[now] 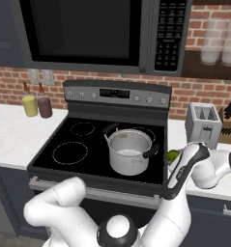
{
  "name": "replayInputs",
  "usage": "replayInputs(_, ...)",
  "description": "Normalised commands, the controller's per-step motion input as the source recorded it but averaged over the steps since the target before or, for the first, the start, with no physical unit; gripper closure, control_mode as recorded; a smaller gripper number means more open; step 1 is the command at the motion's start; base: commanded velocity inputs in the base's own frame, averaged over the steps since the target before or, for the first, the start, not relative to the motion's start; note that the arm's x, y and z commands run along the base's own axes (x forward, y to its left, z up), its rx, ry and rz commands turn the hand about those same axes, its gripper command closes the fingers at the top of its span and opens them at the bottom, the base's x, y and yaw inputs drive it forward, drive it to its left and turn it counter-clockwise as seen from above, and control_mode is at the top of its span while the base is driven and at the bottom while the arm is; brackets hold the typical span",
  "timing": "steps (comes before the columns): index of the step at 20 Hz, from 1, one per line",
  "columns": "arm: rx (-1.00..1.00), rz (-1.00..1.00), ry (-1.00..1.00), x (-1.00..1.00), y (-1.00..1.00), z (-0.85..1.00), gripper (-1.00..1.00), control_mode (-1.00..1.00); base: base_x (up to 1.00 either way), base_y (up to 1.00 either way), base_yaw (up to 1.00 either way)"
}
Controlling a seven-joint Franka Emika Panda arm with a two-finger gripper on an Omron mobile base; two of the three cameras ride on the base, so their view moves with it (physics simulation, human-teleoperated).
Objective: Put the onion and lime in the pot. Retrieve the spatula and lightly stir the vegetables in the pot.
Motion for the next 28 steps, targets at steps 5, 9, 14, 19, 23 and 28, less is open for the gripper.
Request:
replayInputs(5,0.0,-0.01,-0.02,-0.27,0.21,0.18,1.0,-1.0,0.0,0.0,0.0)
replayInputs(9,0.0,-0.01,-0.02,-0.29,0.14,0.16,1.0,-1.0,0.0,0.0,0.0)
replayInputs(14,0.0,0.0,-0.05,-0.4,0.12,0.25,1.0,-1.0,0.0,0.0,0.0)
replayInputs(19,0.0,-0.02,-0.04,-0.41,0.21,0.35,1.0,-1.0,0.0,0.0,0.0)
replayInputs(23,0.0,-0.05,-0.01,-0.24,0.34,0.46,1.0,-1.0,0.0,0.0,0.0)
replayInputs(28,0.0,-0.06,0.01,-0.01,0.42,0.62,1.0,-1.0,0.0,0.0,0.0)
